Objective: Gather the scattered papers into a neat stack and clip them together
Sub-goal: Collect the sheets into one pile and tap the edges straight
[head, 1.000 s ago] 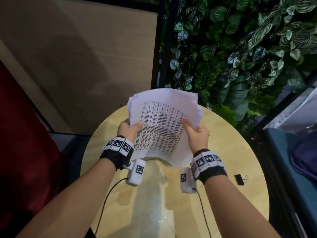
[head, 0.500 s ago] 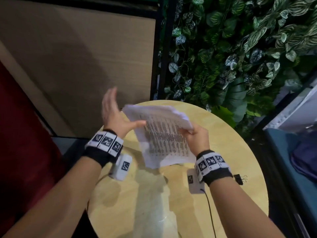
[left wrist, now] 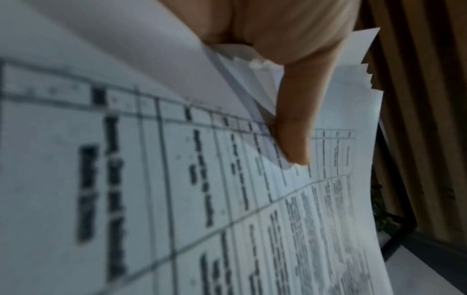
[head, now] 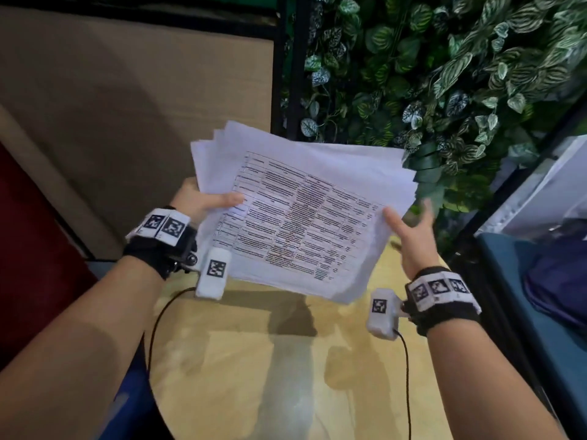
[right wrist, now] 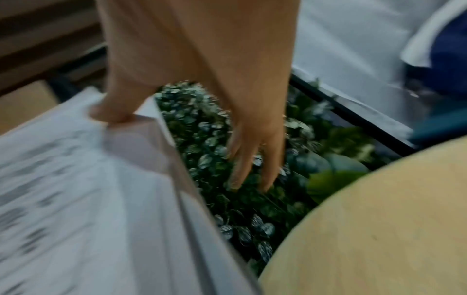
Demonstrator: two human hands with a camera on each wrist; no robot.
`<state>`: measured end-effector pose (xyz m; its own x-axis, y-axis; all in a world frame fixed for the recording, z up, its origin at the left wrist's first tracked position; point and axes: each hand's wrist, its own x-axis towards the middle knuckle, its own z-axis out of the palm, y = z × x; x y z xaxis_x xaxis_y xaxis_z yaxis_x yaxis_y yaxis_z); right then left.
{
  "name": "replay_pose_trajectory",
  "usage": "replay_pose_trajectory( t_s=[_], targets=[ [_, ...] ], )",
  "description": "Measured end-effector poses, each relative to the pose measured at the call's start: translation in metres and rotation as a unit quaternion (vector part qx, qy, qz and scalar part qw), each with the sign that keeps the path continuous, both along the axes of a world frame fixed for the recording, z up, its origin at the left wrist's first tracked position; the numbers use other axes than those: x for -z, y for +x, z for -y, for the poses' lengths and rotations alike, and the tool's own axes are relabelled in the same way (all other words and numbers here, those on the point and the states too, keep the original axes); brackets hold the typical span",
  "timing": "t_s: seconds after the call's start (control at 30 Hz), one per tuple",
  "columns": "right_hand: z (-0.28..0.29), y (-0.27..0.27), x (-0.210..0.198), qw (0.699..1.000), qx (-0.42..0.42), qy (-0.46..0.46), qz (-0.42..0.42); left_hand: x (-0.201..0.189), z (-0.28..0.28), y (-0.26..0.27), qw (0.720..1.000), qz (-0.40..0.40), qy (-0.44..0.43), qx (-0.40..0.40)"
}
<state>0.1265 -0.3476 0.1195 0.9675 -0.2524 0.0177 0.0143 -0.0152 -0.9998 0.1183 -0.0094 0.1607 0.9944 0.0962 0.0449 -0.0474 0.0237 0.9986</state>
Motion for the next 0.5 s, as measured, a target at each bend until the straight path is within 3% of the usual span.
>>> replay_pose_trajectory(
  t_s=[0.03, 0.1, 0.27, 0.37, 0.5],
  targets=[
    [0.003, 0.001, 0.005, 0.992, -0.095, 0.067, -0.039, 0.004, 0.001, 0.000, 1.000, -0.013, -0.010, 0.015],
    [0.004, 0.005, 0.011, 0.978, -0.172, 0.110, -0.053, 0.017, 0.004, 0.002, 0.997, -0.049, -0.001, 0.057],
    [-0.003, 0.000, 0.012, 0.994, -0.105, 0.043, -0.001, 0.030, 0.018, -0.002, 0.987, -0.132, 0.038, 0.088],
    [-0.022, -0.006, 0.026, 0.999, -0.034, -0.034, 0.005, 0.039, 0.046, -0.009, 0.991, -0.108, 0.072, -0.016],
    [-0.034, -0.027, 0.063, 1.000, -0.004, -0.008, -0.017, 0.077, 0.062, -0.018, 0.975, -0.148, 0.005, -0.167]
  ],
)
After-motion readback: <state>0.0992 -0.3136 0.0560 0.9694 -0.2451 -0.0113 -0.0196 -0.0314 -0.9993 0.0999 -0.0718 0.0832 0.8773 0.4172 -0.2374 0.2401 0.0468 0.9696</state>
